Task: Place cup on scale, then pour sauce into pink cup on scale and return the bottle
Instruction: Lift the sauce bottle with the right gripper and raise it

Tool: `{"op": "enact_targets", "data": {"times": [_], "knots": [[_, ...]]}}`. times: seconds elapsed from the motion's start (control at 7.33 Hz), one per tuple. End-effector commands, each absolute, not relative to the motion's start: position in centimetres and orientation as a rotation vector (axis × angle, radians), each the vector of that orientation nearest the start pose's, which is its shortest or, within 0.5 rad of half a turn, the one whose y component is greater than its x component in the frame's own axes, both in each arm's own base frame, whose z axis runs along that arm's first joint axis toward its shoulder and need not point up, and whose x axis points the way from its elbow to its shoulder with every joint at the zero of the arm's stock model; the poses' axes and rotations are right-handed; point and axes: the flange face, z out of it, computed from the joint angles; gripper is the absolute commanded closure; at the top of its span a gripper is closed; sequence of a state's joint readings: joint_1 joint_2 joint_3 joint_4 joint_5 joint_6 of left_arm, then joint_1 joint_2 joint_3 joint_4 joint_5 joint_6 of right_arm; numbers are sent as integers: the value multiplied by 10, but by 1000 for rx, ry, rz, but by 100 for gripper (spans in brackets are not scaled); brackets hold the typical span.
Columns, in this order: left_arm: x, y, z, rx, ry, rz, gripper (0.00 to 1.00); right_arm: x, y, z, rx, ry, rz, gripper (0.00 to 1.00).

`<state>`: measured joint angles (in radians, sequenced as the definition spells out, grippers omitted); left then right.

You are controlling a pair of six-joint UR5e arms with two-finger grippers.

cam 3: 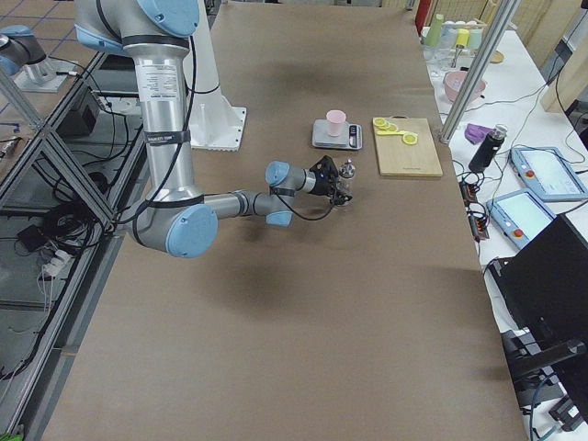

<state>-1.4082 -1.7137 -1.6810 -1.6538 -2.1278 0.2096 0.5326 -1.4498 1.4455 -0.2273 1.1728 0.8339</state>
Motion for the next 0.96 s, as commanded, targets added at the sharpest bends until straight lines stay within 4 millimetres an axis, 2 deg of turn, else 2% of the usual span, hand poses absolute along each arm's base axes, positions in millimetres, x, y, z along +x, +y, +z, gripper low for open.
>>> {"op": "enact_targets", "data": {"times": [0.0, 0.14, 0.27, 0.55, 0.82], "knots": [[11, -563, 540, 329, 557, 449, 2, -388, -432, 507, 1052, -866, 103, 100], [10, -559, 546, 303, 566, 437, 2, -386, -434, 507, 1055, -863, 116, 100], [-5, -544, 560, 281, 640, 403, 2, -384, -435, 510, 1061, -852, 128, 100], [-58, -507, 597, 252, 665, 303, 2, -376, -444, 515, 1063, -827, 155, 100], [-90, -480, 621, 218, 697, 279, 2, -368, -457, 517, 1051, -778, 163, 100]]}}
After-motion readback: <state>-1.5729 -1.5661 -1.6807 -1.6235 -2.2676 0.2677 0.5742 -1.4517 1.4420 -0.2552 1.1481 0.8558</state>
